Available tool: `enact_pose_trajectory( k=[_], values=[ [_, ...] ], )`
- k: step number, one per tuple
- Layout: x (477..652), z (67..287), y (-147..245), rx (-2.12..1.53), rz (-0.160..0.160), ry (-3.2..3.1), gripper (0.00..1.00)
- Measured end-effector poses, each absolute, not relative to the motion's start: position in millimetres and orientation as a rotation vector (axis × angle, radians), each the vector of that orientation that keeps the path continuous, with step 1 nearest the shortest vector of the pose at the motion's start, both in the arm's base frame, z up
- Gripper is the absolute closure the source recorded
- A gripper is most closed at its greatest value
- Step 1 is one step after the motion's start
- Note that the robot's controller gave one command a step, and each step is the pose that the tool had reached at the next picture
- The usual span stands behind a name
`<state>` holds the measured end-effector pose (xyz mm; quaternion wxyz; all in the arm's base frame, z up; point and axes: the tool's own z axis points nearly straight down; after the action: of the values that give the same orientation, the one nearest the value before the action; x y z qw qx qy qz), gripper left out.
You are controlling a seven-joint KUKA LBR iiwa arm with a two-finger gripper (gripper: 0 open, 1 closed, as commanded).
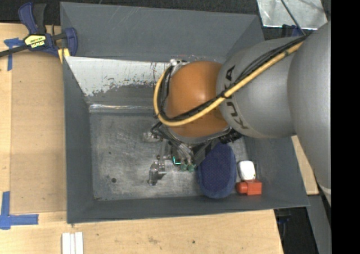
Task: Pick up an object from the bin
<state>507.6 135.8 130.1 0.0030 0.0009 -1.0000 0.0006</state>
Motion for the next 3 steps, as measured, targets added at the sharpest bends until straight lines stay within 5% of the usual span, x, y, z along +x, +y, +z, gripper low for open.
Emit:
enact_pose_trajectory(
  k=[1,2,3],
  values=[
    [507.5,285.1,105.5,0.176,-0.001,-3.148,0.00],
    [530.9,220.9,41.3,0.249,0.005,-3.129,0.00],
    [545.2,97.2,8.2,0.223,0.001,-3.127,0.00]
  ],
)
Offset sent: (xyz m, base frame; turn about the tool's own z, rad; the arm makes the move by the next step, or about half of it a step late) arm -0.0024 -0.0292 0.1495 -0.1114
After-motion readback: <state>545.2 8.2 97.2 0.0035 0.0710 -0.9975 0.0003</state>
